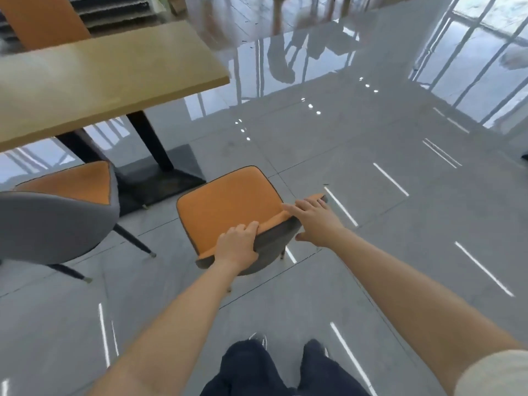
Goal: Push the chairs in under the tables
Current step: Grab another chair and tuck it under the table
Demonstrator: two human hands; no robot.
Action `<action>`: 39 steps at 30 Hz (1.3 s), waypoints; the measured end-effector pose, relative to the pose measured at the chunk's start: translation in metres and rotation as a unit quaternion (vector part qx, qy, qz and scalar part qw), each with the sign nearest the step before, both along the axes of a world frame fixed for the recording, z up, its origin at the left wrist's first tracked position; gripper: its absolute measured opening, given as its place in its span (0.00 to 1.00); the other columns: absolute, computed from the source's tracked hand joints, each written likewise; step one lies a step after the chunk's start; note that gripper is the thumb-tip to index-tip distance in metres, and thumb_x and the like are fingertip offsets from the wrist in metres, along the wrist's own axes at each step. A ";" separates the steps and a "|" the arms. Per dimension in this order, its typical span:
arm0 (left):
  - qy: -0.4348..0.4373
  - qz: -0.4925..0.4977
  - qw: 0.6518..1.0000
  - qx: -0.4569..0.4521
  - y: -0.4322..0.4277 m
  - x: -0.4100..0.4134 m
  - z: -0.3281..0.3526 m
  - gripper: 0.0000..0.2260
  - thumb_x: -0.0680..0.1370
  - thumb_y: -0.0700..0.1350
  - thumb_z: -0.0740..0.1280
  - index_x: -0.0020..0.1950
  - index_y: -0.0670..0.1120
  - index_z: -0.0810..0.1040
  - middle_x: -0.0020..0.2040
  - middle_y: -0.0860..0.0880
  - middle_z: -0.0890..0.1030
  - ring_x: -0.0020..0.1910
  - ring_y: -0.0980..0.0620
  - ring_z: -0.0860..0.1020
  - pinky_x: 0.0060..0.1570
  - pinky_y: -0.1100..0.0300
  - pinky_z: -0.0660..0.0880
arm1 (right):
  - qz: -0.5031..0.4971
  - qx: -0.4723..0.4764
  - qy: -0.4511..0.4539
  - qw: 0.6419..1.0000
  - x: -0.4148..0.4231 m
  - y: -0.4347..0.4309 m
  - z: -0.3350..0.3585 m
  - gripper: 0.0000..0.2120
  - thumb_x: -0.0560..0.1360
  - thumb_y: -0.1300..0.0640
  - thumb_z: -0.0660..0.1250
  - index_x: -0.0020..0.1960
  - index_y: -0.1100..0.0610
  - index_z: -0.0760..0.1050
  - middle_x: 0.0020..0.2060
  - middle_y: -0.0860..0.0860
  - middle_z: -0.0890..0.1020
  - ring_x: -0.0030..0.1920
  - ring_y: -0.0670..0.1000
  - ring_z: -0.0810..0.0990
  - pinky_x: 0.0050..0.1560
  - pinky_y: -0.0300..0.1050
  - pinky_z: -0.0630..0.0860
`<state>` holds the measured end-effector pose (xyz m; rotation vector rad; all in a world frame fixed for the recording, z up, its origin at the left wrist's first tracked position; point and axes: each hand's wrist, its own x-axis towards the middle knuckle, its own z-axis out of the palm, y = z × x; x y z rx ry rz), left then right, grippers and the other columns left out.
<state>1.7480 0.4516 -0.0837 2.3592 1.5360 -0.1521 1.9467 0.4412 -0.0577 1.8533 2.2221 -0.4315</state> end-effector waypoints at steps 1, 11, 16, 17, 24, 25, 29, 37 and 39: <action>0.004 0.024 1.000 -0.002 -0.001 0.001 0.000 0.22 0.72 0.47 0.67 0.64 0.50 0.67 0.53 0.46 0.78 0.51 0.44 0.77 0.41 0.54 0.71 | 0.024 -0.003 -0.007 1.000 0.004 0.005 -0.002 0.34 0.75 0.51 0.67 0.74 0.47 0.51 0.72 0.53 0.63 0.74 0.56 0.57 0.73 0.59 0.54; 0.032 0.177 0.984 0.016 -0.014 0.008 -0.005 0.18 0.73 0.50 0.66 0.62 0.54 0.71 0.54 0.48 0.80 0.53 0.44 0.78 0.50 0.52 0.73 | 0.190 0.020 -0.018 0.981 0.022 0.046 -0.012 0.13 0.77 0.61 0.60 0.60 0.54 0.66 0.54 0.56 0.77 0.55 0.57 0.75 0.53 0.49 0.70; 0.020 0.197 0.979 0.043 -0.011 0.004 -0.009 0.17 0.74 0.49 0.66 0.62 0.54 0.73 0.55 0.49 0.80 0.54 0.45 0.77 0.50 0.53 0.72 | 0.253 0.027 0.001 0.967 0.020 0.063 -0.021 0.13 0.77 0.61 0.60 0.61 0.54 0.66 0.54 0.55 0.77 0.52 0.57 0.77 0.45 0.46 0.68; 0.016 0.203 0.978 0.045 -0.008 0.002 -0.009 0.17 0.74 0.49 0.66 0.63 0.53 0.73 0.55 0.49 0.80 0.54 0.44 0.77 0.52 0.52 0.71 | 0.257 0.031 0.008 0.966 0.018 0.067 -0.022 0.13 0.77 0.61 0.60 0.61 0.54 0.66 0.53 0.55 0.77 0.51 0.57 0.77 0.44 0.46 0.67; 0.021 0.226 0.973 0.050 0.024 -0.027 -0.006 0.16 0.75 0.50 0.66 0.62 0.53 0.73 0.55 0.49 0.80 0.55 0.46 0.77 0.54 0.52 0.70 | 0.269 0.049 0.035 0.961 -0.012 0.104 -0.022 0.12 0.76 0.63 0.59 0.59 0.55 0.68 0.50 0.55 0.78 0.48 0.57 0.77 0.43 0.46 0.67; 0.021 0.228 0.972 0.049 0.031 -0.034 -0.005 0.15 0.75 0.50 0.66 0.61 0.53 0.73 0.55 0.49 0.80 0.54 0.46 0.77 0.54 0.52 0.70 | 0.271 0.051 0.036 0.960 -0.018 0.112 -0.022 0.12 0.76 0.64 0.59 0.58 0.55 0.68 0.50 0.56 0.78 0.48 0.58 0.77 0.43 0.46 0.66; 0.023 0.225 0.973 0.042 0.065 -0.067 -0.001 0.13 0.75 0.49 0.66 0.59 0.52 0.73 0.53 0.49 0.80 0.53 0.46 0.77 0.52 0.52 0.71 | 0.277 0.049 0.038 0.959 -0.051 0.147 -0.022 0.13 0.77 0.63 0.59 0.60 0.54 0.67 0.51 0.55 0.78 0.49 0.58 0.77 0.44 0.47 0.67; 0.046 0.232 0.971 0.018 0.158 -0.139 0.006 0.14 0.75 0.45 0.64 0.60 0.53 0.73 0.53 0.48 0.80 0.54 0.46 0.76 0.54 0.53 0.67 | 0.262 0.029 0.039 0.964 -0.128 0.233 -0.022 0.13 0.76 0.65 0.57 0.60 0.55 0.67 0.52 0.55 0.77 0.51 0.57 0.75 0.44 0.47 0.67; 0.046 0.230 0.972 0.012 0.180 -0.154 0.005 0.14 0.75 0.45 0.63 0.60 0.53 0.73 0.54 0.48 0.80 0.55 0.46 0.76 0.57 0.52 0.67 | 0.261 0.023 0.038 0.964 -0.142 0.255 -0.022 0.13 0.77 0.64 0.57 0.60 0.55 0.67 0.52 0.55 0.77 0.52 0.57 0.75 0.46 0.47 0.69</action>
